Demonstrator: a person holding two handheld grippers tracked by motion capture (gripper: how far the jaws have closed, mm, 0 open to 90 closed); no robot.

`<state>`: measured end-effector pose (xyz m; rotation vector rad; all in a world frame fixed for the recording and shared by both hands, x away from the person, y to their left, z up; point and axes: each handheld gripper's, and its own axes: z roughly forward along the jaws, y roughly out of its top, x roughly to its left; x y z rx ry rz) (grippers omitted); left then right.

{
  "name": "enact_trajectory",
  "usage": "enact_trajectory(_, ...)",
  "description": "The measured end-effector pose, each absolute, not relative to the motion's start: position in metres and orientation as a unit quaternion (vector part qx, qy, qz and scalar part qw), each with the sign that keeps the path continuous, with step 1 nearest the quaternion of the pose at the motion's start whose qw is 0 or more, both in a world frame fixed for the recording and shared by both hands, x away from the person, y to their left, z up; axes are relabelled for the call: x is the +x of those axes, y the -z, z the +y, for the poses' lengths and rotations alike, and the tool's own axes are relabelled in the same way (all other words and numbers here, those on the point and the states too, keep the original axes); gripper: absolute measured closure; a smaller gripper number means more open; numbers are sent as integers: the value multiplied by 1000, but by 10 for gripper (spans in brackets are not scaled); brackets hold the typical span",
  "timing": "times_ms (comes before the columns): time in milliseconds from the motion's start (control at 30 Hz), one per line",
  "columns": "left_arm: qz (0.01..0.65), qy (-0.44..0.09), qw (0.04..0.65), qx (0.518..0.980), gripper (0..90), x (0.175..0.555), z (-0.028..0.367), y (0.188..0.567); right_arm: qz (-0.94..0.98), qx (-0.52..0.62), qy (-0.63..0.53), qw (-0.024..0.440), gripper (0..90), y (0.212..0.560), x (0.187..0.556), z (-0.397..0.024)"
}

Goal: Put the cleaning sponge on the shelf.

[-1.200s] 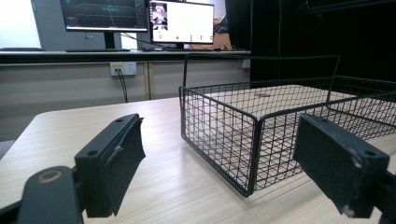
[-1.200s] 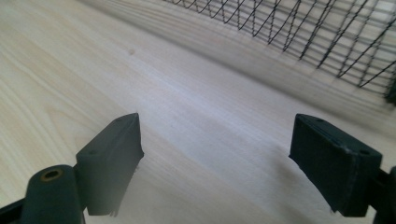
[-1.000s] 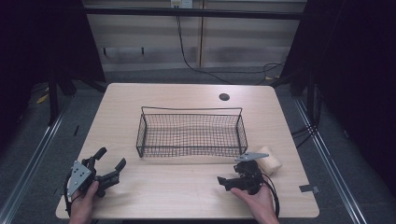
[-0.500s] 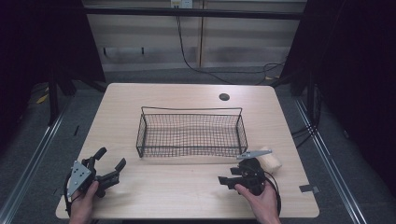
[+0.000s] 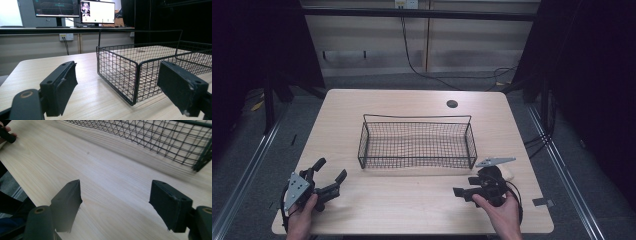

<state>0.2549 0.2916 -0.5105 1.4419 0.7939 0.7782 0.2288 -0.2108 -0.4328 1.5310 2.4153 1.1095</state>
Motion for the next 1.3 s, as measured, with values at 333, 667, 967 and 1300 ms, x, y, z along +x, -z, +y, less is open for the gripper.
enact_trajectory(333,344,-338,614,625,157,255,292,511,776,523,-351,30,250,422,228,-230)
enact_trajectory(667,344,-337,614,625,157,255,292,511,778,530,-335,40,282,411,232,-242)
enact_trajectory(967,345,-338,614,625,157,255,292,511,782,536,-316,29,316,401,239,-257)
enact_trajectory(1300,345,-338,614,625,157,255,292,511,778,555,-295,4,268,396,253,-273)
